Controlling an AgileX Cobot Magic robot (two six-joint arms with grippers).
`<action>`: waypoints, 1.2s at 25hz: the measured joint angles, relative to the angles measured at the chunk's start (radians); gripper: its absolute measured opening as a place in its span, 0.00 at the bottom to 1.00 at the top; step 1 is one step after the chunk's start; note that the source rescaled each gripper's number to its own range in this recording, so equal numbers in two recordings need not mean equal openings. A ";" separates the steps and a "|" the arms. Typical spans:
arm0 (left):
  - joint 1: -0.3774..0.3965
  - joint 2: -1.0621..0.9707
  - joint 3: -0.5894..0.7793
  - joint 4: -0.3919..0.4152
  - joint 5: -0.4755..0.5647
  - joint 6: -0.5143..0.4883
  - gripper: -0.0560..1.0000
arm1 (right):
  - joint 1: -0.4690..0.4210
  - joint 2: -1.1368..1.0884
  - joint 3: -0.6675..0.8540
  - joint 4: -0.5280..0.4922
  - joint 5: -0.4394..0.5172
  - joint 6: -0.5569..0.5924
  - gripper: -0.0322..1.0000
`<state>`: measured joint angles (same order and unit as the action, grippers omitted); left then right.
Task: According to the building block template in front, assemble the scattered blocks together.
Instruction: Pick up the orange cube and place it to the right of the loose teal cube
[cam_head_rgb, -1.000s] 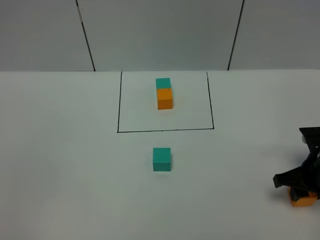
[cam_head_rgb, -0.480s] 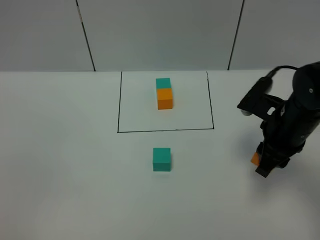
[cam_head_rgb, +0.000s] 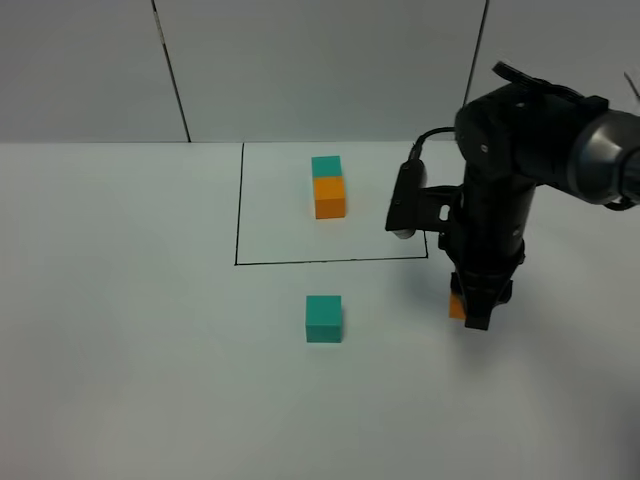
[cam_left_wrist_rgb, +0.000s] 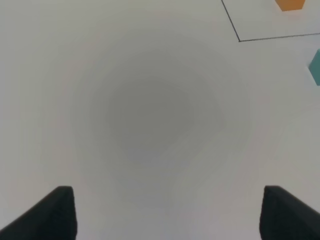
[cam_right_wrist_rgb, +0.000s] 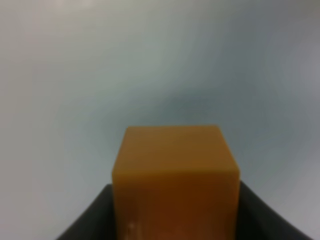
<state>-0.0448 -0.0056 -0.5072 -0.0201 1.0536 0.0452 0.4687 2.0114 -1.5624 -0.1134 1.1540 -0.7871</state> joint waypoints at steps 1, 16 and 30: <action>0.000 0.000 0.000 0.000 0.000 0.000 0.69 | 0.009 0.018 -0.024 0.000 0.003 -0.012 0.05; 0.000 0.000 0.000 0.000 0.000 0.000 0.69 | 0.072 0.208 -0.151 0.075 -0.056 -0.090 0.05; 0.000 0.000 0.000 0.000 0.000 0.000 0.69 | 0.089 0.292 -0.245 0.149 -0.028 -0.118 0.05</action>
<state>-0.0448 -0.0056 -0.5072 -0.0201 1.0536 0.0452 0.5574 2.3037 -1.8075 0.0357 1.1261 -0.9050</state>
